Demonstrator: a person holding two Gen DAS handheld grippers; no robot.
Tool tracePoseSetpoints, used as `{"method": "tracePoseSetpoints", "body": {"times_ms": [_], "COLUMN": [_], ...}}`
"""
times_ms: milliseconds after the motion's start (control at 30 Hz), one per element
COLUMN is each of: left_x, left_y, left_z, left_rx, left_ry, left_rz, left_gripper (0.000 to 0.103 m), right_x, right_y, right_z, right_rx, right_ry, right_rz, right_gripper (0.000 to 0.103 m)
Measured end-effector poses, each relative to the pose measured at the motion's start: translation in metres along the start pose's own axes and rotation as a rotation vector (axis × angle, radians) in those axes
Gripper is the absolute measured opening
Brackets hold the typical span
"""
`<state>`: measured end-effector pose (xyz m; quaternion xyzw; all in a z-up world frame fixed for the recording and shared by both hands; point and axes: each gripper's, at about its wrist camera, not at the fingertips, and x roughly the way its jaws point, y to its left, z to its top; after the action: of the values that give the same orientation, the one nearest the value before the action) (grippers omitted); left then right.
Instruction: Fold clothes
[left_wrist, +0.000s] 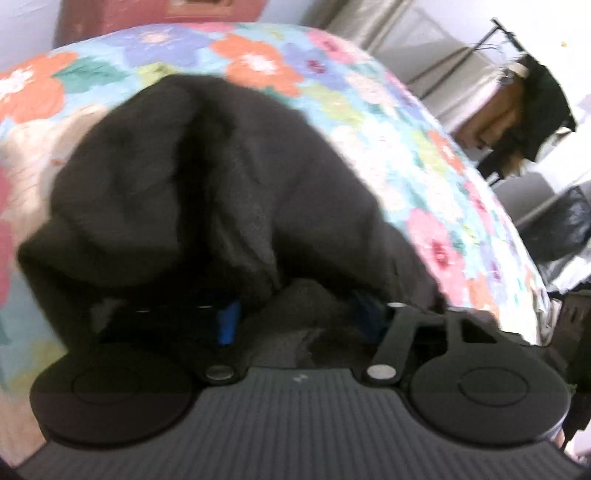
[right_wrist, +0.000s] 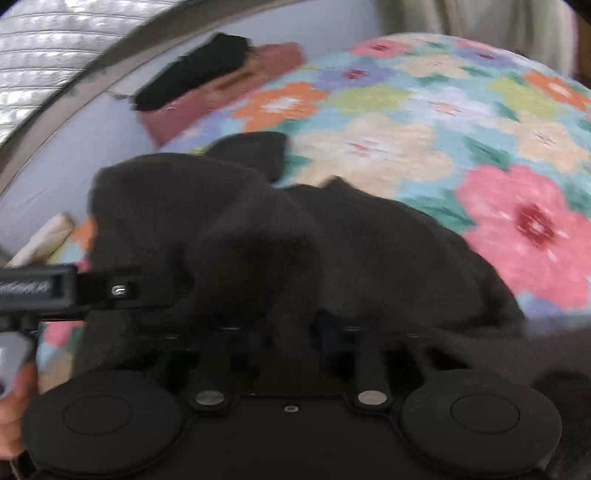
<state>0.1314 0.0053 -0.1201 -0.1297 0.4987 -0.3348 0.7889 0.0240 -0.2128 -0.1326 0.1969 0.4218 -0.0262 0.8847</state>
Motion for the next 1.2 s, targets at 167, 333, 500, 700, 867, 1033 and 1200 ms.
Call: {"method": "tracePoseSetpoints", "body": {"times_ms": [167, 333, 500, 700, 867, 1033, 1200], "left_x": [0.012, 0.015, 0.028, 0.042, 0.020, 0.066, 0.116], "left_y": [-0.028, -0.072, -0.149, -0.215, -0.210, -0.191, -0.188], "left_z": [-0.005, 0.000, 0.004, 0.018, 0.033, 0.012, -0.019], "left_rx": [0.031, 0.043, 0.185, 0.256, 0.277, 0.248, 0.347], "left_ry": [0.008, -0.009, -0.006, 0.028, -0.101, 0.035, 0.188], "left_rz": [-0.065, -0.221, -0.305, -0.502, -0.486, -0.380, -0.126], "left_gripper": [0.029, 0.025, 0.025, 0.018, 0.037, 0.052, 0.052], "right_x": [-0.053, -0.106, -0.147, -0.206, -0.247, -0.209, -0.198], "right_y": [-0.009, -0.023, -0.056, -0.105, -0.160, -0.217, -0.232], "right_z": [0.002, 0.008, 0.023, 0.053, 0.089, 0.100, 0.041], "right_rx": [-0.015, -0.037, -0.022, -0.020, 0.092, 0.140, 0.234], "right_ry": [-0.177, -0.325, -0.401, -0.474, -0.501, -0.324, -0.315], "right_rz": [-0.068, -0.158, -0.250, -0.432, -0.552, -0.565, -0.577], "right_gripper": [0.011, 0.011, 0.011, 0.010, 0.010, 0.027, 0.047]}}
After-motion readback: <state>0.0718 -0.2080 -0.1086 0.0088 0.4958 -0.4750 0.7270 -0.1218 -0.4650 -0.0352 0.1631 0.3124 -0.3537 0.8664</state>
